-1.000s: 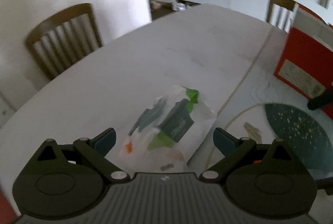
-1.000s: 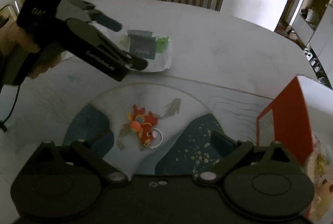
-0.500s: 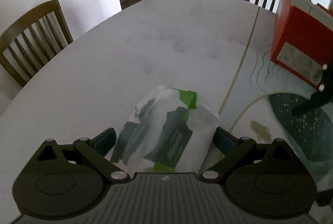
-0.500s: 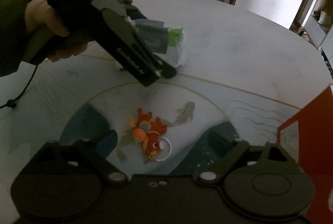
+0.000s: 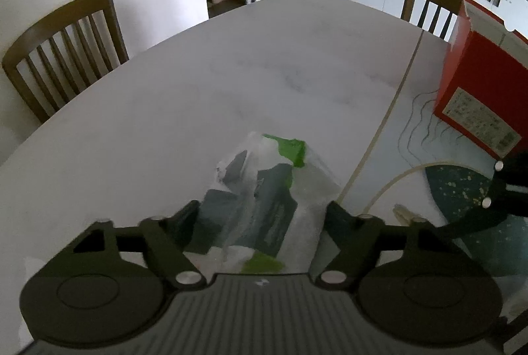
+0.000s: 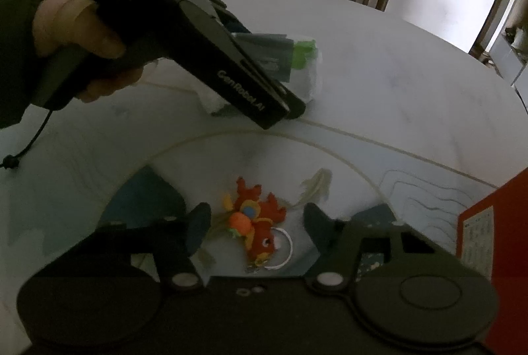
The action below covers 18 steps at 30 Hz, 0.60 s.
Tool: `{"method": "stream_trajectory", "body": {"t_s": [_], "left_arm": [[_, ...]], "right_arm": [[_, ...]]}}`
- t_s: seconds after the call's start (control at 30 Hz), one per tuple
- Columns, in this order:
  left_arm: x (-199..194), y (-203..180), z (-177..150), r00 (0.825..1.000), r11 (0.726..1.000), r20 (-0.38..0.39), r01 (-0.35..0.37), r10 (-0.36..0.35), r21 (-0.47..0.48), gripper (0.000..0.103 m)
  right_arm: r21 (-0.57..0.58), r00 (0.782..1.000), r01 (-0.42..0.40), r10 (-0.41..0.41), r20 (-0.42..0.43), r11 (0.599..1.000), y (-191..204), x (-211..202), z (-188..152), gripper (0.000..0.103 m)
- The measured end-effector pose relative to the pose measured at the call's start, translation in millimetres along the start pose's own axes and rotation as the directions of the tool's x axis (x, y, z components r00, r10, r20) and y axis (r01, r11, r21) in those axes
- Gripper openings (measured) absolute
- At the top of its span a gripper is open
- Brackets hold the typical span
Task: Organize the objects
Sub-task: 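Close the left tool on the wet-wipes pack while the right tool grasps the red fish keyring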
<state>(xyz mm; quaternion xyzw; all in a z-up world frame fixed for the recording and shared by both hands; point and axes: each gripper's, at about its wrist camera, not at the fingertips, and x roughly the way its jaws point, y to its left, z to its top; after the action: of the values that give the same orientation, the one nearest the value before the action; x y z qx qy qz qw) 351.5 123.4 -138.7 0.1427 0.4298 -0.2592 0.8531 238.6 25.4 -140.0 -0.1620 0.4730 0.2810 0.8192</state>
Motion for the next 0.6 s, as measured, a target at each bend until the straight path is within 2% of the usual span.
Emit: {"method": "stream_trajectory", "body": {"t_s": [0.03,0.1,0.3,0.47,0.6], "left_arm": [[-2,0,0,1.0,1.0,-0.001,0.0,0.0,-0.001,0.071],[-5,-1,-2,1.0,1.0,-0.001,-0.006,0.006,-0.009,0.059],[-16,-7,-13,1.0,0.998,-0.013,-0.029,0.029,-0.053,0.048],[-30,-20,-28,0.998,0.988,-0.031,-0.066,0.062,-0.141,0.045],[-44,-41,-44,0.997,0.979,-0.043,-0.067,0.06,-0.192,0.045]], "right_arm": [[0.003,1.0,0.002,-0.002,0.001,1.0,1,1,0,0.053],[0.017,1.0,0.008,-0.008,0.002,1.0,2,1,0,0.038],[0.062,1.0,0.0,0.001,-0.01,0.998,-4,1,-1,0.034],[0.108,1.0,0.015,-0.012,-0.023,0.994,-7,-2,-13,0.034],[0.156,0.999,0.015,-0.01,-0.034,0.988,-13,-6,-25,0.034]]}}
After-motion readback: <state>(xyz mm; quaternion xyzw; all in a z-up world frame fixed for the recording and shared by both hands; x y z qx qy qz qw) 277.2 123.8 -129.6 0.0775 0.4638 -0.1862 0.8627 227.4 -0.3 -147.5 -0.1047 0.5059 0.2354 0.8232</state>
